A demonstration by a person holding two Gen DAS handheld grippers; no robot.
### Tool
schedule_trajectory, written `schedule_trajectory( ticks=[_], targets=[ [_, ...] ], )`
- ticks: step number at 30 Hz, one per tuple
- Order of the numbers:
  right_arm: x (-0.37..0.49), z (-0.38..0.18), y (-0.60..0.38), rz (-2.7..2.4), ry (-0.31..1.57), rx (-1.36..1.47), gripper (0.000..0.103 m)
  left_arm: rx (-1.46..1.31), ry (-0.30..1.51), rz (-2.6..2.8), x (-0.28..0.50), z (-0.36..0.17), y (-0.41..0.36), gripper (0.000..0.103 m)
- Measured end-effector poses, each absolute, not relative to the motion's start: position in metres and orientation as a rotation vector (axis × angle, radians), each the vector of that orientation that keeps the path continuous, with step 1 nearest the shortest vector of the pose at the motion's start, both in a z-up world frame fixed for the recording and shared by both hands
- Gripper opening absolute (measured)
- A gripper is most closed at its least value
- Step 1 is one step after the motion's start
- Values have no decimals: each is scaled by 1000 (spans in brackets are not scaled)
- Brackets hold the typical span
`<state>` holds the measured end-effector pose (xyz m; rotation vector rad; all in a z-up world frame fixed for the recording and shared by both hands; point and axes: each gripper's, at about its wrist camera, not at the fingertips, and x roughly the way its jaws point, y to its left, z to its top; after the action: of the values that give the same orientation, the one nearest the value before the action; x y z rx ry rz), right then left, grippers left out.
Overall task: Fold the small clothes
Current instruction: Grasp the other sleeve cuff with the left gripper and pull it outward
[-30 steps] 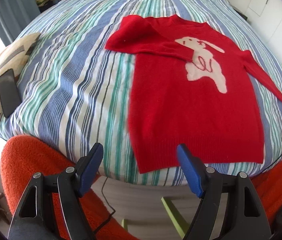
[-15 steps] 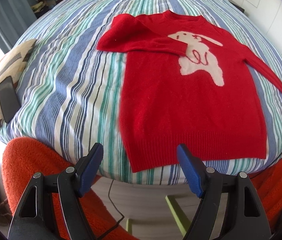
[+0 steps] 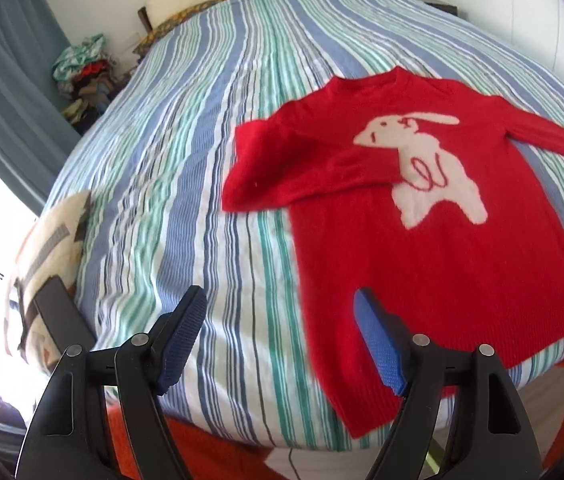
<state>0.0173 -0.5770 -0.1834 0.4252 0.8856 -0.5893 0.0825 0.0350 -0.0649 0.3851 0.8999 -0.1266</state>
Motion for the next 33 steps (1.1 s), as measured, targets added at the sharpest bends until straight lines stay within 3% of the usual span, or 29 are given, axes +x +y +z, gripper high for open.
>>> schedule_trajectory(
  ticks=[4,6,9,12,13,14,15,19,23,28,33],
  targets=[
    [-17,-144,-553,-606,845,338,80,529,824,-365,127,-69,-15,92],
    [-34,-127,-532,-567,811,319,80,672,822,-456,147,-96,-47,92],
    [-58,-114,-495,-480,759,344,81,784,900,-452,186,-145,-75,84],
    [-71,-115,-463,-424,740,355,81,772,969,-422,215,-176,-82,67],
    [-76,-117,-453,-422,738,343,81,728,979,-434,220,-177,-81,48],
    [-80,-118,-445,-425,735,324,81,670,1006,-445,224,-175,-79,12],
    [-80,-117,-438,-427,729,301,81,615,1028,-434,229,-169,-74,4],
    [-82,-110,-426,-440,684,228,81,267,958,-363,240,-106,-9,4],
    [-82,-110,-434,-447,669,264,81,-122,910,-123,263,-61,125,4],
    [-79,-113,-440,-439,666,302,81,-239,961,230,273,-88,252,3],
    [-71,-119,-443,-431,701,327,81,-202,1019,396,261,-126,290,3]
  ],
)
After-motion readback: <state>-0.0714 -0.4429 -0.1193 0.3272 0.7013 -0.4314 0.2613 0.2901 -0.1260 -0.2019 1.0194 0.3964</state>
